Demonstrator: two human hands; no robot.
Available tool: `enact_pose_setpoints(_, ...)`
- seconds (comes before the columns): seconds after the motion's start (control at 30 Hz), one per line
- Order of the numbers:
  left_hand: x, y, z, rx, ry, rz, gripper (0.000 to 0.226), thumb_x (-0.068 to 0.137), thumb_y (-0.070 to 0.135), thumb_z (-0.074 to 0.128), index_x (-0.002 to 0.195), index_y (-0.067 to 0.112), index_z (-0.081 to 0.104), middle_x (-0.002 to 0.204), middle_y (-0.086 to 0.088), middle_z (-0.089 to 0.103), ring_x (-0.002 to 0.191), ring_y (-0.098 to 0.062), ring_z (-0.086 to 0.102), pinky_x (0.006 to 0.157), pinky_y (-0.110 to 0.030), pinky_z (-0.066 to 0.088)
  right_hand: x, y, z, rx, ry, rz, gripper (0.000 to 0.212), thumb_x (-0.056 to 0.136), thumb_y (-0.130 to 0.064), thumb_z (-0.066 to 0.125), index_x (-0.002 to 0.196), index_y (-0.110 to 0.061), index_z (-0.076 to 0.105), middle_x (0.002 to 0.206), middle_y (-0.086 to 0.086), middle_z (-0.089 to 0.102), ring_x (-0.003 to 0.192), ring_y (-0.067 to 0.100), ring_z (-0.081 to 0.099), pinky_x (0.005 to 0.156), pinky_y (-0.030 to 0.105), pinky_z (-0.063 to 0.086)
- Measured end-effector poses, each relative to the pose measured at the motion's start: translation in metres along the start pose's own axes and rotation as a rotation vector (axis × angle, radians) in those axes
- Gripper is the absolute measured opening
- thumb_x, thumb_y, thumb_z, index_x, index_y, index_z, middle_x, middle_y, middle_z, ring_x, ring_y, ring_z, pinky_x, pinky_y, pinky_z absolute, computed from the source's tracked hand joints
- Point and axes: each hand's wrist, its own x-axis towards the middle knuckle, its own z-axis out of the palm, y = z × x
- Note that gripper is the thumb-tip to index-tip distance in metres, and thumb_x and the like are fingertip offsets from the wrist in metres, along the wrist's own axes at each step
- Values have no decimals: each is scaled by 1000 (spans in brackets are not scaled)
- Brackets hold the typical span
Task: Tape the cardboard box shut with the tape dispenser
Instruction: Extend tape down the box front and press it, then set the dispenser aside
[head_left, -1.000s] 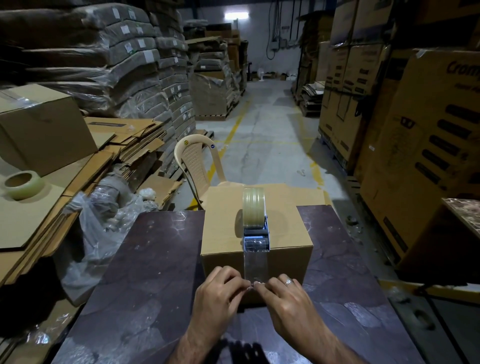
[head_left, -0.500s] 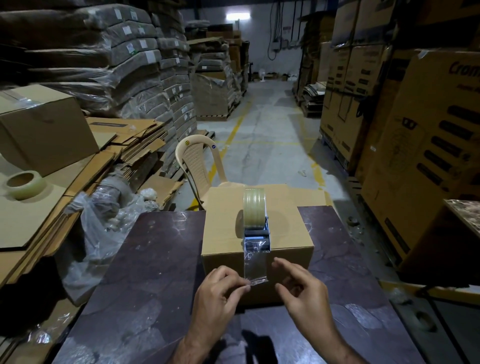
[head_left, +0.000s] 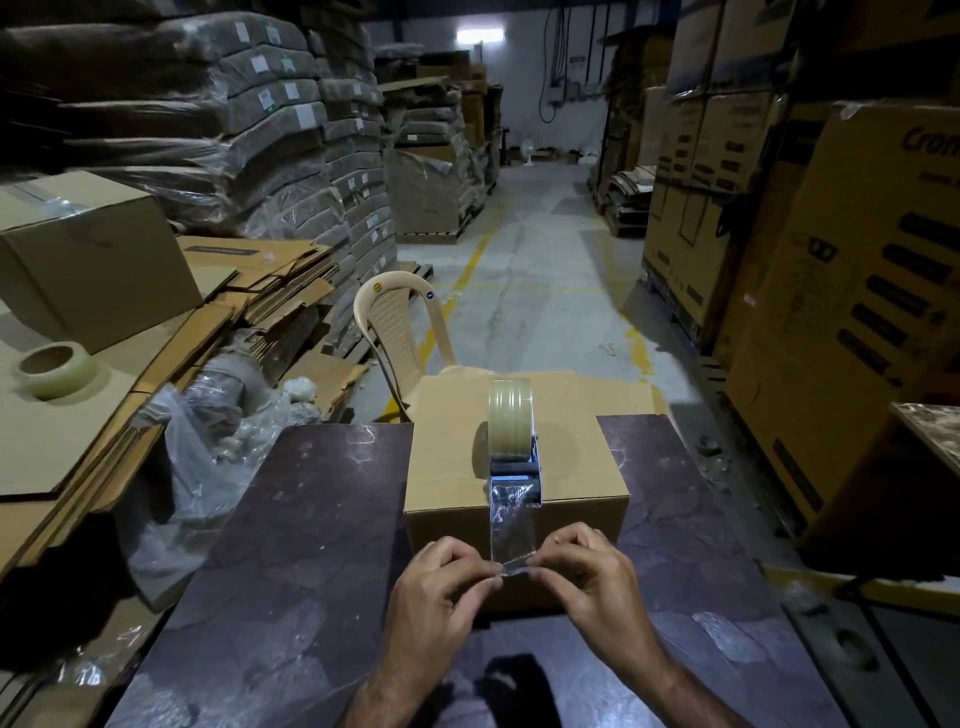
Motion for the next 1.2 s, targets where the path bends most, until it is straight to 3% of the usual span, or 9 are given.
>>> enact_pose_setpoints(0.07,1,4,0,-100,21,-101,6,80,27,74,84,30,76,84,15,63,81,-6,63,67,-24,53,-1,1,1,47,-20,32,20,76,-16,78,76,-35,72,88,-16,61,92,10,58,75,27,50)
enact_pose_setpoints(0.13,4,6,1,-230,37,-231,17,77,12,79,80,29,79,83,11,69,80,-7,66,69,-19,51,-2,2,2,93,-43,66,17,77,-16,77,75,-33,73,92,-16,60,95,11,59,76,30,52)
enact_pose_setpoints(0.3,6,3,3,-435,78,-417,36,76,1,77,84,36,79,86,3,73,80,-8,67,73,-18,51,0,0,4,165,-66,145,15,77,-15,77,72,-28,73,94,-16,57,95,8,59,73,20,49)
enact_pose_setpoints(0.53,5,13,-2,-270,4,-291,35,77,0,75,92,32,76,97,18,62,89,-7,62,71,-10,47,1,1,1,151,-70,161,12,77,-17,76,72,-27,72,92,-14,59,92,9,59,74,24,50)
enact_pose_setpoints(0.73,5,14,-1,-290,-31,-311,27,74,11,80,85,35,75,98,17,63,96,-7,61,78,-21,53,2,1,0,145,-89,152,9,78,-22,75,72,-28,70,92,-14,59,92,8,58,76,31,52)
enact_pose_setpoints(0.87,6,14,2,-255,26,-281,21,74,11,80,78,32,76,94,16,65,93,-6,63,76,-15,50,2,-1,0,149,-82,142,8,78,-24,74,72,-29,70,91,-13,60,92,9,59,78,35,52)
enact_pose_setpoints(1.0,6,15,4,-306,91,-297,20,74,10,80,76,30,78,90,12,68,88,-7,64,74,-13,49,1,-2,2,170,-57,141,10,77,-21,76,71,-28,71,92,-13,59,93,10,59,77,34,52)
enact_pose_setpoints(1.2,5,11,7,-337,102,-329,20,72,15,82,74,34,77,87,4,70,83,-11,66,74,-26,54,2,-8,2,197,-22,153,13,76,-20,78,68,-27,71,91,-14,60,89,10,60,70,23,48)
